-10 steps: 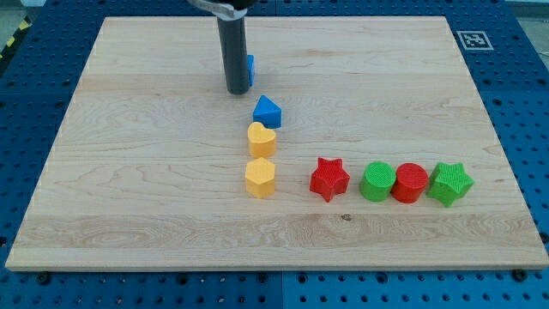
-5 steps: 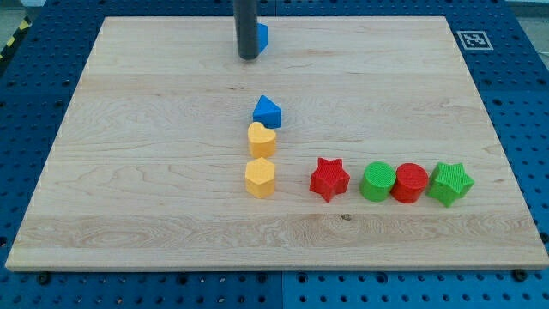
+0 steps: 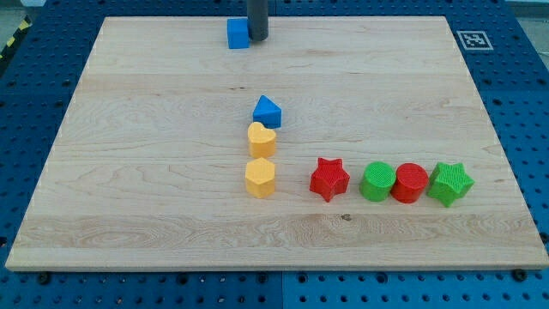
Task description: Move the blue cube to the top left side of the board
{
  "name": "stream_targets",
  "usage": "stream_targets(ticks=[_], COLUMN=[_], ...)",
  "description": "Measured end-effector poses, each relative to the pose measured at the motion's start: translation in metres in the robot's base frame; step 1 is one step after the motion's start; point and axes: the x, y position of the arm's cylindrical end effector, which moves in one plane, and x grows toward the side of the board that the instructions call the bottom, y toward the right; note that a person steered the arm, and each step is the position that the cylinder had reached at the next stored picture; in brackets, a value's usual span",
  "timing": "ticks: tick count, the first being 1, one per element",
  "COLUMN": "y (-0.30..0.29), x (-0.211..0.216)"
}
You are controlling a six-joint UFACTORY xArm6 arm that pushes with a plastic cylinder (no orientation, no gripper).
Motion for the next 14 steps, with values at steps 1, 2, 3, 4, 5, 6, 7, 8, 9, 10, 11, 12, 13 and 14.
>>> stream_targets(ticks=[1,2,3,4,5,6,7,8,9,10,11,12,13,14], y=[-0.011,-0.023,-0.035,-0.055,-0.081,-0.099,-0.106,-0.106,-0.115,-0.142,-0.163,-0.166,-0.166,-0.166], x=[0.001,0.005,0.014,0.016,0.016,0.016,0.019,0.029,0.044,0.037,0.037,0.035,0.029,0.019])
